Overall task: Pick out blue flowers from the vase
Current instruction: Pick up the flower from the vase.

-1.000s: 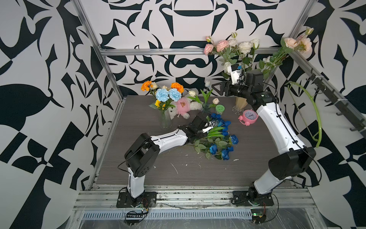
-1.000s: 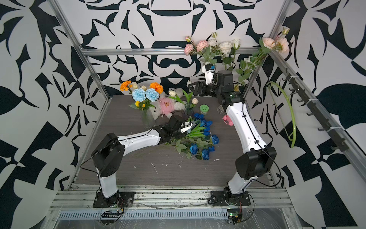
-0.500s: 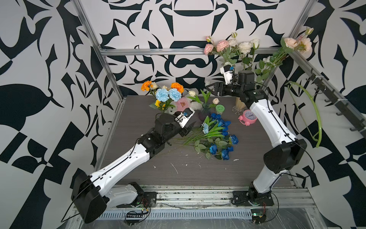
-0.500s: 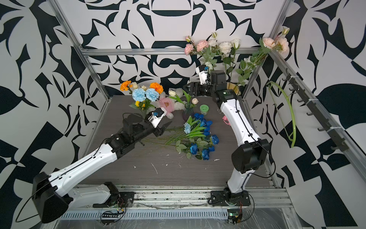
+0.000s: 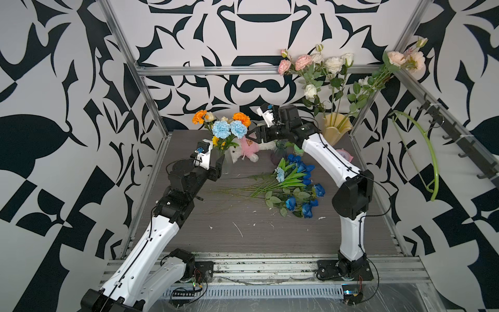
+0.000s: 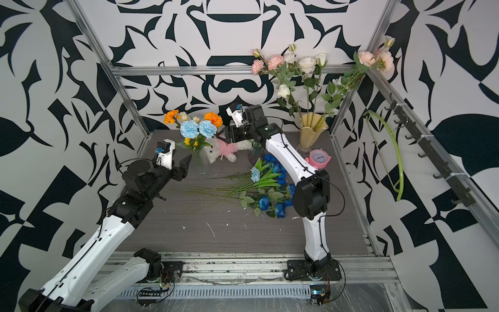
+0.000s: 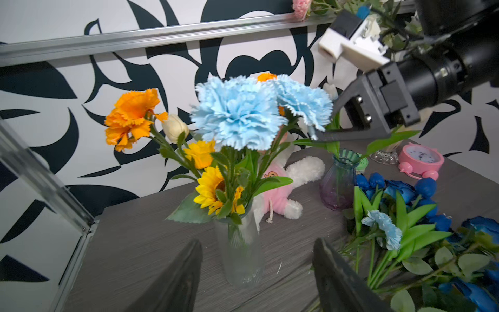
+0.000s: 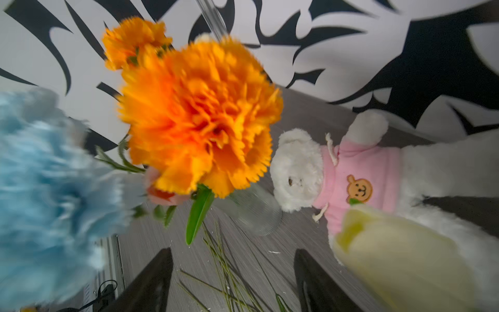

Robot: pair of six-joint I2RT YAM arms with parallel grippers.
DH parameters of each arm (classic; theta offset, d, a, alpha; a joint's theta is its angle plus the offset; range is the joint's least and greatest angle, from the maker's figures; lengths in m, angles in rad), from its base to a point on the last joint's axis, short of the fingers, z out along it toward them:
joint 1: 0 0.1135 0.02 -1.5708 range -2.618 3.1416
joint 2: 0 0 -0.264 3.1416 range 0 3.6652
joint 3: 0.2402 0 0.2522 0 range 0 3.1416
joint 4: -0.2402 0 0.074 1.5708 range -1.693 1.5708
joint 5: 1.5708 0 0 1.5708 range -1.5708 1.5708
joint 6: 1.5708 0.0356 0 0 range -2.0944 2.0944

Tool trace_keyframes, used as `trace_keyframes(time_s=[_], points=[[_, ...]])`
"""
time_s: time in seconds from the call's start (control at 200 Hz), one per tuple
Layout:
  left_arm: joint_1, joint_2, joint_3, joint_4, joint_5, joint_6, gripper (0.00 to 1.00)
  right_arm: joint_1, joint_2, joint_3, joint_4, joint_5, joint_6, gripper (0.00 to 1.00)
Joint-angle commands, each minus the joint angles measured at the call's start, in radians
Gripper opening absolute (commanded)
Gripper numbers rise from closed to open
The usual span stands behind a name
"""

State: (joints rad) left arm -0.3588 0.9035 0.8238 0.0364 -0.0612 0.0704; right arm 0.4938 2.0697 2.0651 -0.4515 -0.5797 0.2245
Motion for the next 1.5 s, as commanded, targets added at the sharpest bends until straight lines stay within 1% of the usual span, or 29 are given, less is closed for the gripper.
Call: trace_keyframes(time_s=[0.0,0.19,0.29,0.44,0.64,0.775,0.79,0.875,1.075,1.18,1.285,1.385,1.445,1.47,1.495], points=[[0.040,0.041,-0.004,0.061,0.031,-0.027,0.69,0.006,0.021,0.078,0.023,-0.003,0.027,0.70],[0.064,0.152,0.030,0.169,0.041,0.017,0.70,0.010,0.107,0.143,0.059,-0.039,0.077,0.69],[0.098,0.212,0.068,0.213,0.091,0.019,0.71,0.011,0.140,0.162,0.094,-0.057,0.110,0.69],[0.110,0.281,0.134,0.228,0.112,0.039,0.72,0.018,0.176,0.177,0.129,-0.074,0.138,0.69],[0.112,0.336,0.191,0.234,0.119,0.069,0.72,0.028,0.211,0.202,0.136,-0.077,0.148,0.70],[0.113,0.364,0.226,0.225,0.149,0.084,0.72,0.036,0.226,0.217,0.142,-0.083,0.151,0.70],[0.112,0.393,0.230,0.222,0.153,0.086,0.72,0.037,0.228,0.219,0.143,-0.084,0.152,0.70],[0.112,0.422,0.242,0.220,0.167,0.092,0.72,0.040,0.240,0.242,0.137,-0.087,0.156,0.70],[0.113,0.495,0.281,0.227,0.164,0.119,0.73,0.052,0.264,0.299,0.122,-0.094,0.162,0.70],[0.114,0.521,0.299,0.258,0.152,0.121,0.73,0.060,0.291,0.342,0.089,-0.096,0.154,0.70],[0.115,0.538,0.310,0.288,0.141,0.118,0.72,0.065,0.299,0.347,0.088,-0.096,0.156,0.70],[0.115,0.553,0.317,0.314,0.136,0.117,0.71,0.070,0.300,0.349,0.092,-0.095,0.157,0.70],[0.115,0.560,0.320,0.328,0.133,0.117,0.68,0.071,0.303,0.351,0.094,-0.096,0.159,0.70],[0.115,0.561,0.322,0.331,0.135,0.117,0.65,0.072,0.303,0.352,0.093,-0.097,0.158,0.70],[0.115,0.564,0.325,0.332,0.140,0.117,0.59,0.072,0.303,0.351,0.094,-0.097,0.158,0.70]])
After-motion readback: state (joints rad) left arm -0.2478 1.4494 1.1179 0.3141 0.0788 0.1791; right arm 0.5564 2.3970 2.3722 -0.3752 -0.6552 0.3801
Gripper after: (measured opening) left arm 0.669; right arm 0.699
